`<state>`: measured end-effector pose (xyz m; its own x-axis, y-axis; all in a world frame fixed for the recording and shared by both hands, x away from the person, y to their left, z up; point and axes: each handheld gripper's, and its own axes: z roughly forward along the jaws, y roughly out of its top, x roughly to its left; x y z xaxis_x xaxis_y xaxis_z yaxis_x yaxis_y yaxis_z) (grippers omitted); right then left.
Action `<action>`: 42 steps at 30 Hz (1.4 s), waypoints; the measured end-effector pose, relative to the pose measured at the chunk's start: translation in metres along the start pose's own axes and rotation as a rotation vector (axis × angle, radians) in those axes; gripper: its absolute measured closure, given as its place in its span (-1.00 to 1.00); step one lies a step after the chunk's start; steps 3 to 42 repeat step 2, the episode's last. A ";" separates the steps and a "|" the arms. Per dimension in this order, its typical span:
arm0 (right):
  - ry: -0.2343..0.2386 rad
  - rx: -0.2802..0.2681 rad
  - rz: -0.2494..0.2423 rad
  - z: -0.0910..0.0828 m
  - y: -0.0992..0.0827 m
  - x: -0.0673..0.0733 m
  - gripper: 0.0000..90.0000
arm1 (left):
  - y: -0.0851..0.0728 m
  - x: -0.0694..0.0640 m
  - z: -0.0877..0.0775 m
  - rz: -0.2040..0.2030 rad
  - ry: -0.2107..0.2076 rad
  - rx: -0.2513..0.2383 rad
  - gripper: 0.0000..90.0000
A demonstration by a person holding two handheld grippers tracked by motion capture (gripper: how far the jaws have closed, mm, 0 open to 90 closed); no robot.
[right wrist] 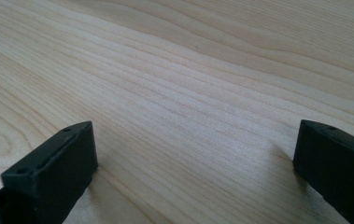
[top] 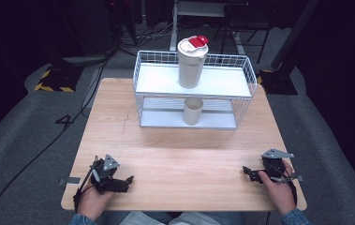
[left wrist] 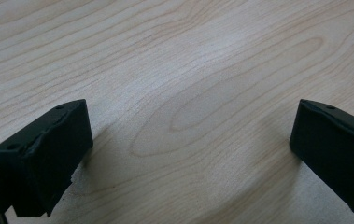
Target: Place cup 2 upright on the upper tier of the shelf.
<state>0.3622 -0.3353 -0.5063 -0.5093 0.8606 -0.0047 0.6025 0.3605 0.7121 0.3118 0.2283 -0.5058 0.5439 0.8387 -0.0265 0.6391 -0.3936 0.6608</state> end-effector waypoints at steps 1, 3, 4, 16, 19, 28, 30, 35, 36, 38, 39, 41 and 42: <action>0.000 0.001 0.001 0.000 0.000 0.000 -1.00 | 0.000 0.000 0.000 -0.001 0.000 0.000 -1.00; 0.000 0.002 0.002 0.000 0.000 0.000 -1.00 | 0.000 0.000 0.000 -0.002 -0.002 0.000 -1.00; 0.000 0.002 0.002 0.000 0.000 0.000 -1.00 | 0.000 0.000 0.000 -0.002 -0.002 0.000 -1.00; 0.000 0.002 0.002 0.000 0.000 0.000 -1.00 | 0.000 0.000 0.000 -0.002 -0.002 0.000 -1.00; 0.000 0.002 0.002 0.000 0.000 0.000 -1.00 | 0.000 0.000 0.000 -0.002 -0.002 0.000 -1.00; 0.000 0.002 0.002 0.000 0.000 0.000 -1.00 | 0.000 0.000 0.000 -0.002 -0.002 0.000 -1.00; 0.000 0.002 0.002 0.000 0.000 0.000 -1.00 | 0.000 0.000 0.000 -0.002 -0.002 0.000 -1.00; 0.000 0.002 0.002 0.000 0.000 0.000 -1.00 | 0.000 0.000 0.000 -0.002 -0.002 0.000 -1.00; 0.000 0.002 0.002 0.000 0.000 0.000 -1.00 | 0.000 0.000 0.000 -0.002 -0.002 0.000 -1.00; 0.000 0.002 0.002 0.000 0.000 0.000 -1.00 | 0.000 0.000 0.000 -0.002 -0.002 0.000 -1.00; 0.000 0.002 0.002 0.000 0.000 0.000 -1.00 | 0.000 0.000 0.000 -0.002 -0.002 0.000 -1.00; 0.000 0.002 0.002 0.000 0.000 0.000 -1.00 | 0.000 0.000 0.000 -0.002 -0.002 0.000 -1.00; 0.000 0.002 0.002 0.000 0.000 0.000 -1.00 | 0.000 0.000 0.000 -0.002 -0.002 0.000 -1.00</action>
